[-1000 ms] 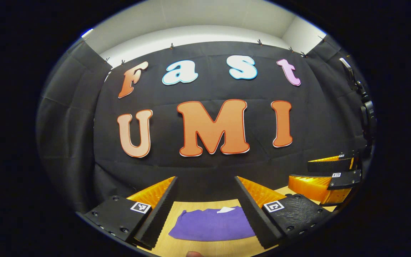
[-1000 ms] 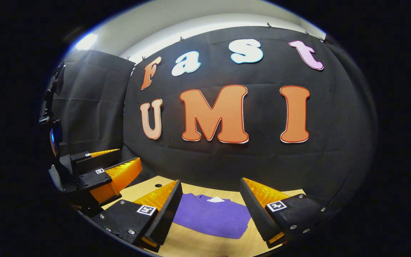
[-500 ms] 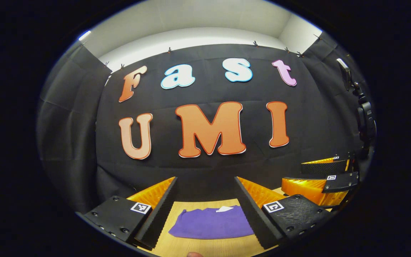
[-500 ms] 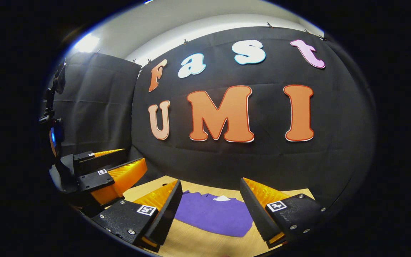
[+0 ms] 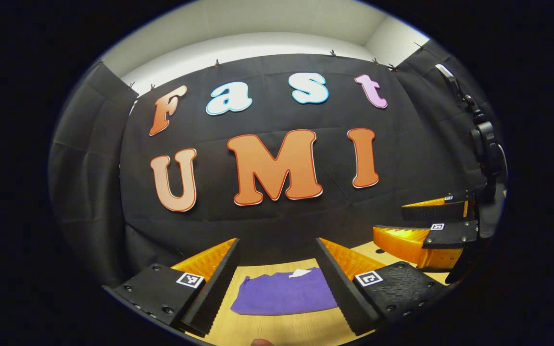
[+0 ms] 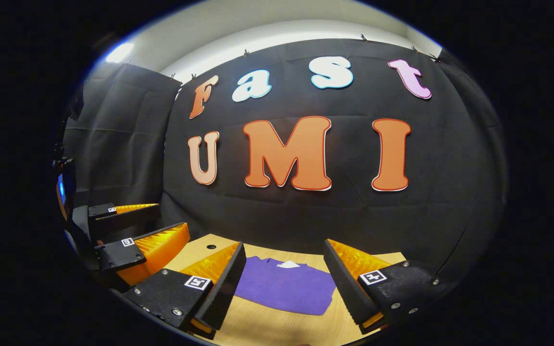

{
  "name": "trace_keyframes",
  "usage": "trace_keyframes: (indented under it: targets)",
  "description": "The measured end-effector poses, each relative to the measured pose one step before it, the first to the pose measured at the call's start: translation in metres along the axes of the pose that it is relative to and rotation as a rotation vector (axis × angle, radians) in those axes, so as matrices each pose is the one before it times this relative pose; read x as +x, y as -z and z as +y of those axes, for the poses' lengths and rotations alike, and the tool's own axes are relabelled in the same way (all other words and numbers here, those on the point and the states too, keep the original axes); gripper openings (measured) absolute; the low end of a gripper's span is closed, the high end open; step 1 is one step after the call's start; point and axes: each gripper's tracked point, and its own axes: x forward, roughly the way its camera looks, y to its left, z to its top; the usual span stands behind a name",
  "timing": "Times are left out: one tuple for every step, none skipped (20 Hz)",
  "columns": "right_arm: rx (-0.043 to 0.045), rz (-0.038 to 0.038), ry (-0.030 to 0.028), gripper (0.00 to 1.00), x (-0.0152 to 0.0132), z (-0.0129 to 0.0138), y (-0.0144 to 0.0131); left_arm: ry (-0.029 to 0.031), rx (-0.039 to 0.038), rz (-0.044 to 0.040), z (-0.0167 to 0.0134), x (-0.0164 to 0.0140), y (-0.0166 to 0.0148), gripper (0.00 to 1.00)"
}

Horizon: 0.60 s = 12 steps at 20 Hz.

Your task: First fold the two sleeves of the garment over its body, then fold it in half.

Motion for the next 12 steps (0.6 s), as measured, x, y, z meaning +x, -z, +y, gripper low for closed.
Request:
trace_keyframes:
  targets:
    - [-0.01026, 0.00467, 0.00118, 0.96, 0.00077, 0.00265, 0.0013, -0.00155, 0.01242, 0.00124, 0.00355, -0.00341, -0.00044, 1.0]
    - [0.0024, 0.00568, -0.0084, 0.96, -0.00085, 0.00513, -0.00077, -0.00477, 0.00537, 0.00971, 0.00197, -0.00235, 0.00401, 0.98]
    - [0.00742, -0.00861, -0.0026, 0.96, -0.00097, 0.00352, -0.00329, 0.00354, 0.00116, 0.00456, 0.00193, -0.00348, 0.00199, 0.98]
    - [0.00117, -0.01264, 0.00024, 0.97, -0.00072, 0.00031, -0.00358, -0.00801, 0.00371, 0.00879, 0.00283, -0.00254, 0.00358, 0.98]
    - [-0.0058, -0.01321, 0.00338, 0.97, 0.00097, 0.00064, -0.0025, 0.00364, 0.00687, 0.01169, 0.00218, -0.00042, 0.00204, 1.0]
    - [-0.00524, -0.00425, 0.00447, 0.97, -0.00085, 0.00009, -0.00202, -0.00521, 0.00101, -0.00157, 0.00025, -0.00198, 0.00092, 1.0]
    - [-0.00159, -0.00187, -0.00559, 1.0, -0.00165, 0.00213, 0.0005, -0.00308, -0.00661, -0.00473, 0.00279, -0.00366, -0.00095, 0.98]
    - [-0.00066, -0.00211, -0.00542, 1.0, -0.00088, 0.00187, -0.0001, -0.00294, -0.0102, -0.0086, 0.00161, 0.0, -0.00202, 1.0]
    - [0.00104, -0.00021, -0.01083, 1.0, -0.00008, 0.00429, -0.00139, -0.00695, -0.00854, -0.00605, 0.00262, -0.00181, -0.00227, 1.0]
    - [-0.0005, 0.00115, -0.00085, 0.96, -0.00054, 0.00102, -0.00009, -0.00713, -0.00513, -0.00516, 0.00149, -0.00008, 0.00039, 0.97]
    - [-0.00002, 0.0003, -0.00622, 1.0, -0.00075, 0.00072, 0.0005, -0.00108, -0.00852, -0.00482, 0.00029, -0.00126, 0.00011, 0.97]
    - [-0.00403, -0.00169, 0.00272, 0.96, 0.00043, 0.00038, 0.0001, 0.00146, -0.00771, -0.00243, -0.0009, -0.00208, 0.00148, 1.0]
